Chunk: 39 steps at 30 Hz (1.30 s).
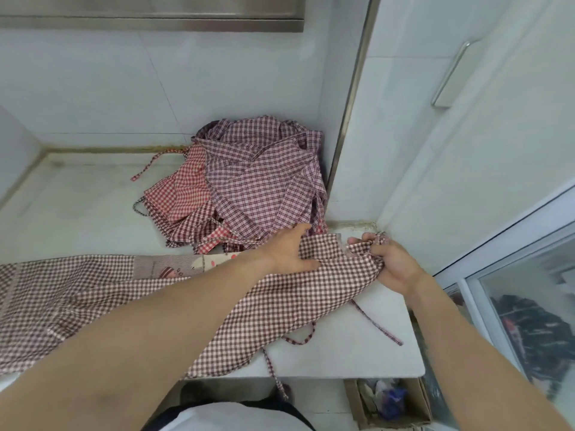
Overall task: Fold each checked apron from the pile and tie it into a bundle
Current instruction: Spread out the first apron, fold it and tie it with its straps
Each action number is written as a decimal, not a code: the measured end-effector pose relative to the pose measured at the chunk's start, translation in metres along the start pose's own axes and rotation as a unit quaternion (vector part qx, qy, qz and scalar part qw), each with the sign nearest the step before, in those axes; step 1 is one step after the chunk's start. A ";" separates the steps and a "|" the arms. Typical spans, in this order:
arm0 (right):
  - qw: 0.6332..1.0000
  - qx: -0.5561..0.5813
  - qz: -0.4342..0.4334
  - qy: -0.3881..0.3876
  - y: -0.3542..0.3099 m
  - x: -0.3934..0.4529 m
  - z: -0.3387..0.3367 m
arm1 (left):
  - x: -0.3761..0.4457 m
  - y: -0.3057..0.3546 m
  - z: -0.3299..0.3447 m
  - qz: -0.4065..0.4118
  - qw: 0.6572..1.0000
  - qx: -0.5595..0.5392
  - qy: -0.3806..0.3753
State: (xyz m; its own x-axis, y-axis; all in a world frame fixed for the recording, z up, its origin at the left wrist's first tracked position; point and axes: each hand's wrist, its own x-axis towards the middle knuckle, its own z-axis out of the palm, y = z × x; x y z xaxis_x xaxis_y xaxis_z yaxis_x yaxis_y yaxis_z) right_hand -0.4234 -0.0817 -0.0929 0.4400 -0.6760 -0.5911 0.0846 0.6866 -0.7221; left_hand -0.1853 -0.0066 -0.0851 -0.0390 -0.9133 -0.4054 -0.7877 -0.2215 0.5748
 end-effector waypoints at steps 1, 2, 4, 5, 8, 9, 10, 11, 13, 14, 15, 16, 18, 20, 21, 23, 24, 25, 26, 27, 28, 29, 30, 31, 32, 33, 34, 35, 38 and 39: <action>1.000 -0.006 0.004 -0.011 -0.002 -0.001 -0.002 | 0.005 0.006 -0.002 -0.001 1.000 -0.007 -0.019; 1.000 -0.017 0.006 -0.019 -0.003 -0.002 -0.003 | 0.010 0.010 -0.003 -0.004 0.999 -0.016 -0.038; 0.999 -0.036 0.009 -0.017 -0.003 -0.002 -0.006 | 0.016 0.018 -0.006 -0.009 0.997 -0.013 -0.076; 0.999 -0.044 0.011 -0.011 -0.004 -0.002 -0.008 | 0.019 0.020 -0.006 -0.012 0.996 0.000 -0.091; 0.993 -0.114 0.033 0.020 -0.003 0.001 -0.013 | 0.027 0.021 -0.005 0.010 0.993 0.056 -0.102; 0.986 -0.157 0.053 0.031 -0.001 0.003 -0.015 | 0.029 0.021 -0.006 0.025 0.991 0.071 -0.109; 0.976 -0.200 0.076 0.044 0.002 0.004 -0.018 | 0.030 0.022 -0.007 0.036 0.989 0.076 -0.121; 0.966 -0.232 0.096 0.064 0.006 0.006 -0.021 | 0.030 0.024 -0.008 0.042 0.987 0.075 -0.136; 0.958 -0.249 0.098 0.105 0.013 0.009 -0.025 | 0.032 0.027 -0.009 0.036 0.982 0.078 -0.167; 0.959 -0.239 0.080 0.126 0.014 0.010 -0.025 | 0.033 0.027 -0.010 0.026 0.981 0.075 -0.178; 0.962 -0.226 0.053 0.142 0.016 0.012 -0.025 | 0.034 0.027 -0.009 0.017 0.981 0.063 -0.182; 0.964 -0.215 0.029 0.152 0.016 0.013 -0.025 | 0.035 0.026 -0.008 0.016 0.984 0.046 -0.174; 0.970 -0.200 0.008 0.140 0.014 0.011 -0.022 | 0.039 0.023 -0.005 0.035 0.989 0.037 -0.142; 0.975 -0.191 0.007 0.110 0.011 0.006 -0.022 | 0.042 0.022 -0.004 0.050 0.990 0.030 -0.127; 0.978 -0.182 0.008 0.099 0.009 0.005 -0.022 | 0.043 0.023 -0.003 0.045 0.990 0.017 -0.135; 0.985 -0.151 0.007 0.080 0.006 0.004 -0.024 | 0.046 0.026 -0.003 0.037 0.986 0.004 -0.161; 0.988 -0.132 0.005 0.075 0.006 0.005 -0.024 | 0.048 0.028 -0.002 0.032 0.985 0.009 -0.171; 0.991 -0.115 0.004 0.070 0.005 0.005 -0.025 | 0.050 0.030 -0.002 0.028 0.983 0.016 -0.179; 0.993 -0.102 0.003 0.066 0.004 0.007 -0.026 | 0.052 0.031 -0.001 0.025 0.982 0.020 -0.187; 0.993 -0.097 0.003 0.064 0.003 0.008 -0.026 | 0.053 0.033 -0.001 0.021 0.980 0.026 -0.194; 0.992 -0.103 0.002 0.068 0.002 0.008 -0.026 | 0.054 0.035 0.000 0.019 0.979 0.032 -0.201; 0.991 -0.114 -0.001 0.075 0.002 0.008 -0.027 | 0.055 0.036 -0.001 0.016 0.978 0.039 -0.205; 0.989 -0.123 -0.007 0.085 0.001 0.009 -0.028 | 0.056 0.037 -0.001 0.012 0.977 0.043 -0.210; 0.987 -0.125 -0.015 0.095 0.001 0.009 -0.029 | 0.056 0.038 -0.001 0.005 0.976 0.044 -0.214; 0.987 -0.121 -0.024 0.103 0.001 0.009 -0.031 | 0.057 0.040 -0.002 0.003 0.975 0.042 -0.217; 0.987 -0.116 -0.032 0.105 0.000 0.009 -0.032 | 0.058 0.041 -0.002 0.001 0.975 0.041 -0.220; 0.988 -0.112 -0.039 0.102 0.000 0.009 -0.032 | 0.058 0.042 -0.002 0.003 0.974 0.041 -0.222; 0.989 -0.107 -0.045 0.095 -0.001 0.008 -0.033 | 0.059 0.044 -0.002 0.004 0.974 0.042 -0.224; 0.993 -0.087 -0.058 0.062 -0.002 0.008 -0.036 | 0.062 0.042 -0.001 0.003 0.975 0.034 -0.221; 0.994 -0.077 -0.060 0.052 -0.002 0.008 -0.036 | 0.062 0.041 -0.001 0.001 0.976 0.029 -0.217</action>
State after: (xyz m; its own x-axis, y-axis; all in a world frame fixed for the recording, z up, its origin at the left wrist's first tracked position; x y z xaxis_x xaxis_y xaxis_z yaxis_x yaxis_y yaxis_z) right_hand -0.4524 -0.0983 -0.1096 0.3391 -0.7807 -0.5250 -0.0106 0.5548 -0.8319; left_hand -0.2196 -0.0725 -0.0859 -0.2866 -0.6801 -0.6748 -0.8208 -0.1890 0.5390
